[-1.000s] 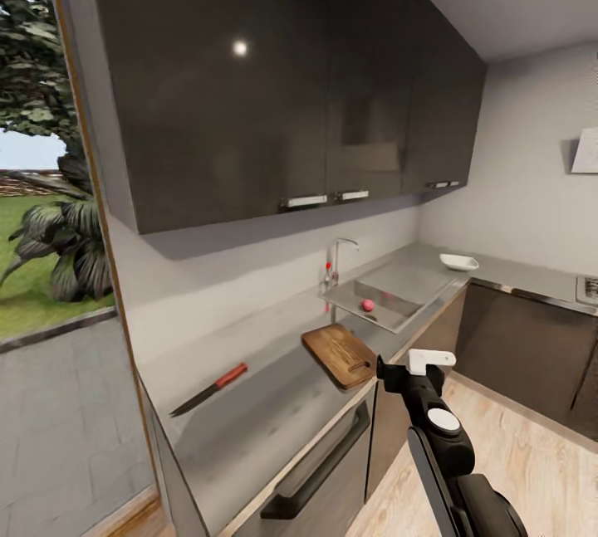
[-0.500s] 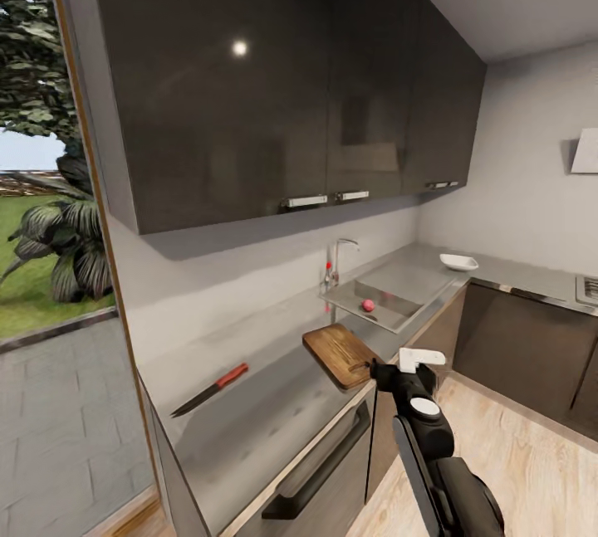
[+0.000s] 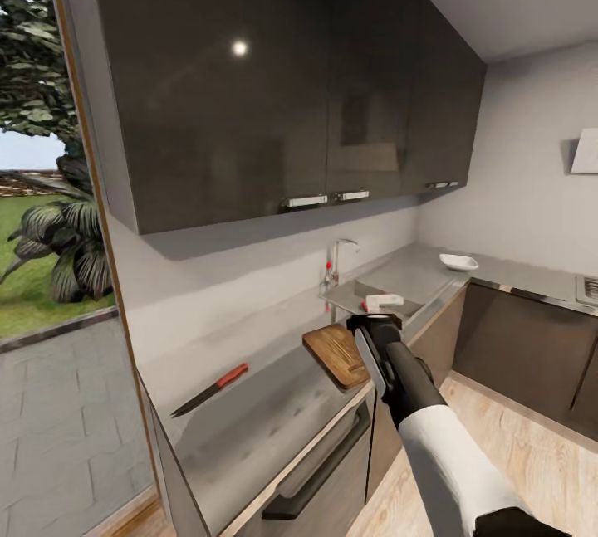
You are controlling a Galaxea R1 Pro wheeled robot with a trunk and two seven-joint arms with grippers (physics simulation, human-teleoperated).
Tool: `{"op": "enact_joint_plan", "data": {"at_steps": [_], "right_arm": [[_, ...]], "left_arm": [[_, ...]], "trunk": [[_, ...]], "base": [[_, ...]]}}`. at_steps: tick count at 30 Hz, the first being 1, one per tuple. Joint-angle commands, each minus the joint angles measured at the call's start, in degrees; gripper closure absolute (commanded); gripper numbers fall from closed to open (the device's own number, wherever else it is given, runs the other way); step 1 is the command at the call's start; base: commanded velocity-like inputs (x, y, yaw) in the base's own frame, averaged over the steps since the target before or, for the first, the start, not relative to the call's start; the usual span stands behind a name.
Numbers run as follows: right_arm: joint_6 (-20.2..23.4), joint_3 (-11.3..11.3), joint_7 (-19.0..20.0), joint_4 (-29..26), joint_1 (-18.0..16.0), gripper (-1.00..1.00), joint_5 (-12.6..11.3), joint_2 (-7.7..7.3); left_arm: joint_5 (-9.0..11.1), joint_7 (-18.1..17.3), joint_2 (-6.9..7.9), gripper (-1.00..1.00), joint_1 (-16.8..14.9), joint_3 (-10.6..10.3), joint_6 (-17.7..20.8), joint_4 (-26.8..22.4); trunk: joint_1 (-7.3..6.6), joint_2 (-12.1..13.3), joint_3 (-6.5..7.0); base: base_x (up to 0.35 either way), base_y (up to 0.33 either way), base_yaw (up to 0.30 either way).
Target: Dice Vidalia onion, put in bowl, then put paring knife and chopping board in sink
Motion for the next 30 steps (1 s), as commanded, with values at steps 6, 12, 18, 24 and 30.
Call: {"op": "enact_joint_plan", "data": {"at_steps": [6,12,18,24,30], "right_arm": [[0.22,-0.56,-0.57,2.12,-0.89,-1.0,-1.27,0.0],[0.52,-3.5,-6.52,3.44,-1.26,-1.0,-7.78,0.0],[0.37,-8.28,-9.88,3.77,-1.29,-1.0,-15.27,0.0],[0.33,-8.71,-10.36,3.79,-1.29,-1.0,-15.95,0.0],[0.39,-8.73,-10.68,3.79,-1.29,-1.0,-15.98,0.0]], "left_arm": [[0.52,-0.02,0.02,-1.0,0.03,-0.07,-0.08,-0.04],[0.52,-0.01,0.02,-1.0,0.03,-0.07,-0.08,-0.04],[0.52,-0.01,0.06,-1.0,0.03,-0.03,-0.08,0.41],[0.52,0.0,0.1,-1.0,0.03,0.01,-0.08,0.8],[0.52,-0.01,0.1,-1.0,0.03,0.02,-0.08,0.84]], "trunk": [[0.02,-0.04,-0.01],[0.02,-0.04,-0.01],[0.02,-0.04,-0.01],[0.02,-0.04,-0.01],[0.02,-0.04,-0.03]], "base": [[0.0,0.0,0.0],[0.0,0.0,0.0],[0.0,0.0,0.0],[0.0,0.0,0.0],[0.0,0.0,0.0]]}}
